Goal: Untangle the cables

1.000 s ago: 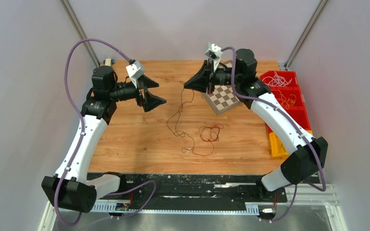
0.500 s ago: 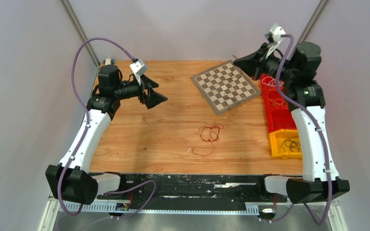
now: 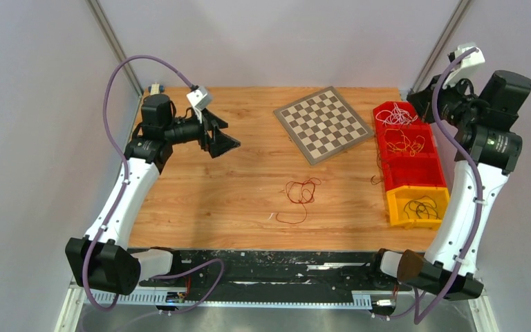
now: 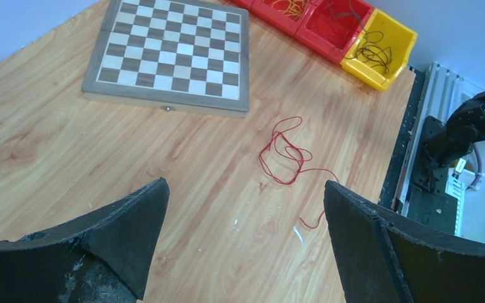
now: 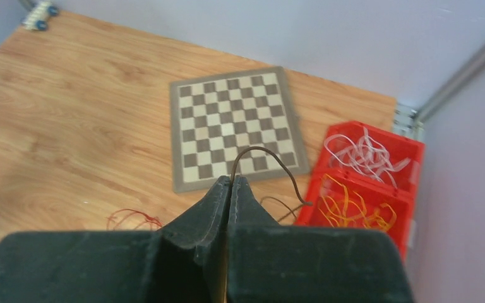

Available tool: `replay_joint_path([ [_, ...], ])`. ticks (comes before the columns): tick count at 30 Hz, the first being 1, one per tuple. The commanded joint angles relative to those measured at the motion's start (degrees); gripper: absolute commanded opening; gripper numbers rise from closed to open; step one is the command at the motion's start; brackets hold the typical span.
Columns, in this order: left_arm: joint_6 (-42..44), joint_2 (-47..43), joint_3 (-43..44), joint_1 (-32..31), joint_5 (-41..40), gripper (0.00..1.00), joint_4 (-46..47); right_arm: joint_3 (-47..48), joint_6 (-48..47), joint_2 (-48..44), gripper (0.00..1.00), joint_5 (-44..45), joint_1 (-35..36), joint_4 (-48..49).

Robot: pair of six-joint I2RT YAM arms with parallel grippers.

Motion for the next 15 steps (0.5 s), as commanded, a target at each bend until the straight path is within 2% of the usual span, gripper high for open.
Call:
replay_joint_path([
  [1,2.0,-1.1,0.7,0.0,1.6,1.00,-1.3,-0.5,-5.5,-6.0,0.00,9.6,-1.6,-5.9],
  [8,2.6,1.7,4.2,-0.3,3.1,1.00,-4.6,1.3,-5.8,-5.0,0.00,19.3,-4.1,-12.4],
  [15,4.2,3.5,5.0,-1.4,2.9,1.00,-6.7,1.5,-9.0,-4.9,0.00,18.0,-12.7,-16.0],
])
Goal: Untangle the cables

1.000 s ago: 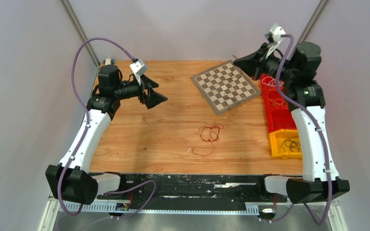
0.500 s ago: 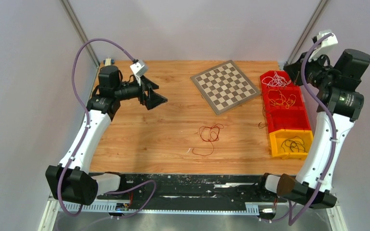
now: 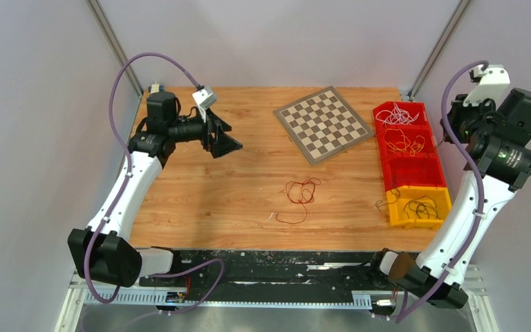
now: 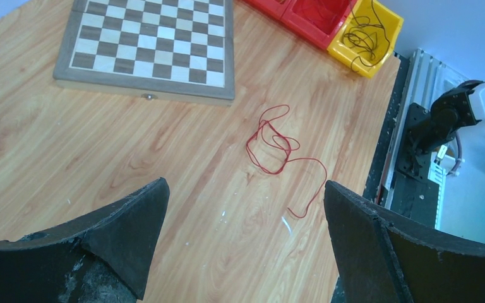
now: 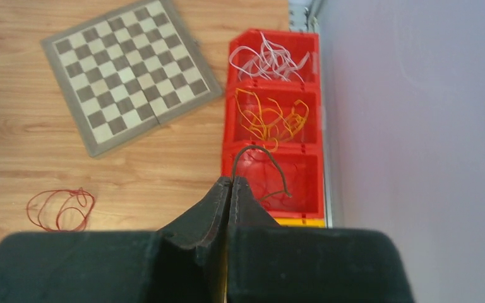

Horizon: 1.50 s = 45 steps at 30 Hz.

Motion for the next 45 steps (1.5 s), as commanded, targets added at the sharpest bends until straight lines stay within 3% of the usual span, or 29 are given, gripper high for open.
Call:
replay_joint_path([
  [1,2.7,1.1,2.6,-0.9,1.1,1.00,-2.0,1.7,-2.9,0.2,0.00,0.8,-5.3,-3.8],
  [10,4.5,4.7,5.3,-2.3,0.6,1.00,-5.2,0.9,-9.0,3.3,0.00,-4.9,-18.6,-4.4],
  [16,4.0,6.7,7.1,-3.3,-0.1,1.00,-5.3,2.4,-13.2,5.9,0.00,-7.8,-23.2,-2.6],
  [22,3.2,7.6,7.3,-4.1,-0.5,1.00,-5.0,-1.7,-17.2,4.2,0.00,-13.0,-24.0,-3.3],
  [31,3.1,7.2,6.9,-4.5,-1.1,1.00,-4.9,-15.5,-20.2,-6.5,0.00,-15.4,-24.0,-7.2],
  [36,3.7,7.1,6.8,-4.6,-1.1,1.00,-5.6,-18.4,-20.0,-10.9,0.00,-16.1,-23.9,-10.6],
  [45,7.0,6.1,6.9,-4.6,-1.4,1.00,-8.6,-22.4,-16.7,-14.7,0.00,-10.9,-23.9,-13.9],
])
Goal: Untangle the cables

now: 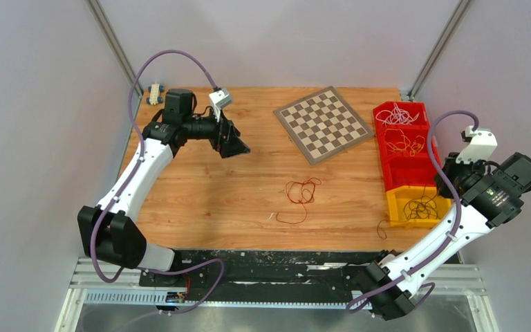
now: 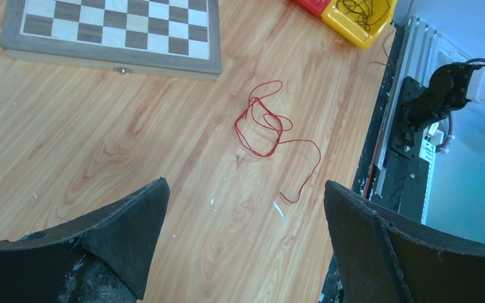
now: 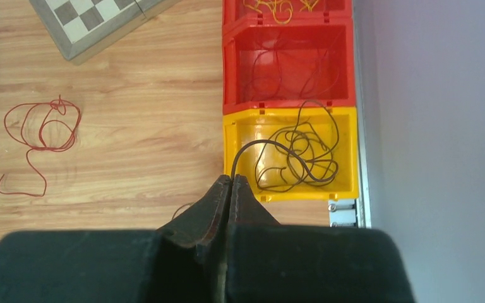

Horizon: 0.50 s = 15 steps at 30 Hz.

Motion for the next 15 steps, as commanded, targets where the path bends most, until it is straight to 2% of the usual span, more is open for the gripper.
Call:
replay_joint_path([
  [1,3.4,-1.7,1.6,-0.5,-0.1,1.00,-2.0,0.8,2.0,-1.3,0.00,2.2,-0.2,-2.2],
  [11,4.0,-1.1,0.2,-0.4,0.7,1.00,-1.7,15.2,12.5,0.2,0.00,8.0,-0.1,-3.2],
  [15,3.2,-0.3,0.5,-0.5,1.4,1.00,-0.8,16.1,18.8,-0.3,0.00,13.5,0.3,-4.4],
])
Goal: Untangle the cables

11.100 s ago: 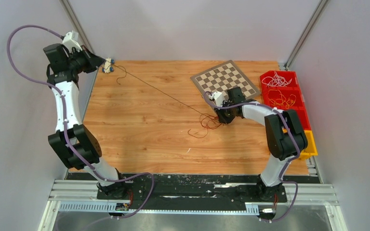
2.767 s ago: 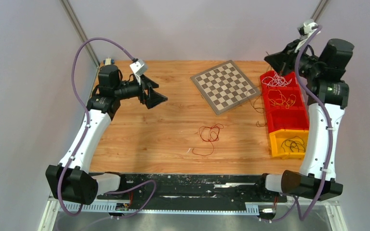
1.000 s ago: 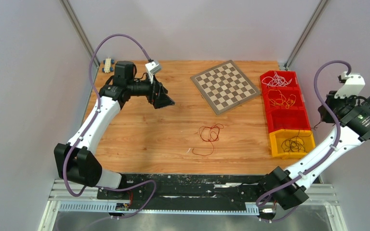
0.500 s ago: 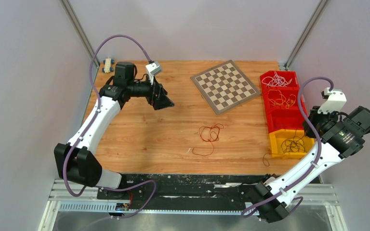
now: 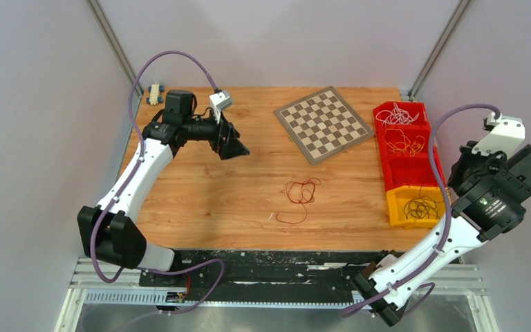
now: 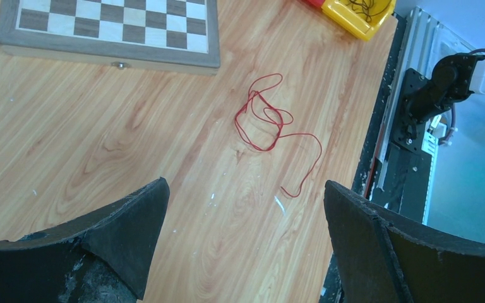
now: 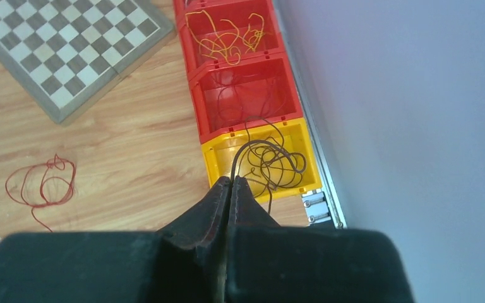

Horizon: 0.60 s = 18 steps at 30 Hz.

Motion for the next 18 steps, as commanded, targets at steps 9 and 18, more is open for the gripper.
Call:
replay_joint_path([
  [9,0.1,0.5,0.9,-0.5,2.2,1.00,2.5,-6.8,17.1,-2.2,0.00,17.3,0.5,6.5],
  [18,0.4,1.8,1.7,-0.4,2.3,1.00,2.7,-16.6,31.1,-3.3,0.00,31.4,0.5,15.6],
])
